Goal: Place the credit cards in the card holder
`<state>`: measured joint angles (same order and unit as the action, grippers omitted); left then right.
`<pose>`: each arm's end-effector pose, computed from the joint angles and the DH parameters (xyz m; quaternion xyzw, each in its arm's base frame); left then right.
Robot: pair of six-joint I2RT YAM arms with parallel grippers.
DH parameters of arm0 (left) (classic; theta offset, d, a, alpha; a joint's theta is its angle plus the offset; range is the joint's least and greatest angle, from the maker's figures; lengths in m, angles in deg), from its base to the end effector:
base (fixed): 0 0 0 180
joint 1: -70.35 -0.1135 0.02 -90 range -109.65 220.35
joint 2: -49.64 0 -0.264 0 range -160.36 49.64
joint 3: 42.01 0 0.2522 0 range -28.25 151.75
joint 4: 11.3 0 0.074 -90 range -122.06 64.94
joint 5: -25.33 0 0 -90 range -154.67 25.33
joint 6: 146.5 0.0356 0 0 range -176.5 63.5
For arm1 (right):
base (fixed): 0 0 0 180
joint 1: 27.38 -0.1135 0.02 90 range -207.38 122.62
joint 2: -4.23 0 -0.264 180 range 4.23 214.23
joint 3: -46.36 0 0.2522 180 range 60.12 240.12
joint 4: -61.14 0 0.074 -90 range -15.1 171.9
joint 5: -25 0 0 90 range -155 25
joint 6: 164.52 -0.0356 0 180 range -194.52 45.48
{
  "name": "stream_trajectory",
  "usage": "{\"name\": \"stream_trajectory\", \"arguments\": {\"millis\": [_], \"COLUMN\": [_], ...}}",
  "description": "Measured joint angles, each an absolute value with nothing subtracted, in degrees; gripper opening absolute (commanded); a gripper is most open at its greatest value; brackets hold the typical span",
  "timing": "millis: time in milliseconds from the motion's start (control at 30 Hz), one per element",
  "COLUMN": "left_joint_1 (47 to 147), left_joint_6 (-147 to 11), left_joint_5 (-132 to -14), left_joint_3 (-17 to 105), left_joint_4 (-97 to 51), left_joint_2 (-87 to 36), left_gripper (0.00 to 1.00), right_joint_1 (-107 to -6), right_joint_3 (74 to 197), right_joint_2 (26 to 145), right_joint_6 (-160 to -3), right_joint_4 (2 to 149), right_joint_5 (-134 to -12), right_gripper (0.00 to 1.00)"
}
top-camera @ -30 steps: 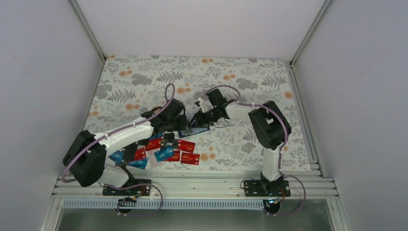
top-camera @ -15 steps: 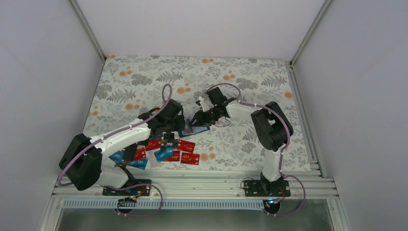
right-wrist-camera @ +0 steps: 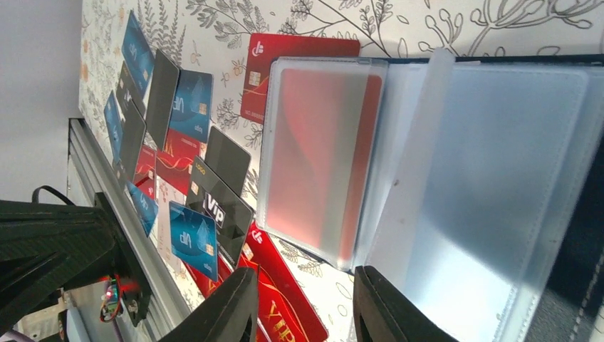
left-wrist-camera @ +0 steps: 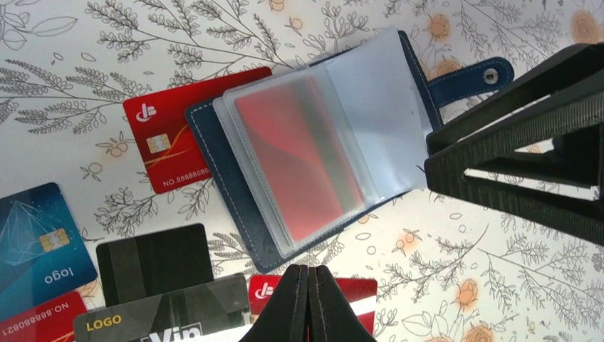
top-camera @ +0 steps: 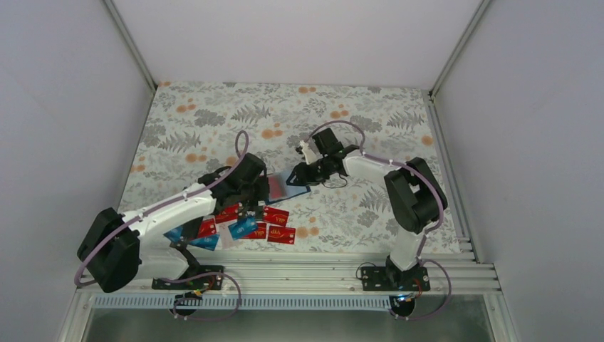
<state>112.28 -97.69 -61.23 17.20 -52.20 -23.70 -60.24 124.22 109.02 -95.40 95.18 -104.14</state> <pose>0.1887 -0.1666 0.2151 -0.0029 0.9534 -0.1778 0.2437 0.2915 0.2151 0.1657 -0.1787 0.8984 0.3960 0.0641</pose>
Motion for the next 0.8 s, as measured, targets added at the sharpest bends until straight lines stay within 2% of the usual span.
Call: {"name": "stream_trajectory", "arguments": {"millis": [467, 800], "left_joint_1": [118.0, 123.1], "left_joint_6": [-99.4, -104.1], "left_joint_5": [-61.4, -62.0], "left_joint_3": [14.0, 9.7], "left_joint_4": [-54.9, -56.9], "left_joint_2": [-22.1, -20.9], "left_gripper": [0.04, 0.08], "right_joint_1": [-60.2, -63.3], "right_joint_3": [116.7, 107.9], "right_joint_2": [99.6, 94.6], "right_joint_6": [-94.4, -93.3], "right_joint_4": [97.1, 95.6], "right_joint_5": [-97.8, -101.0], "right_gripper": [0.40, 0.42]}}
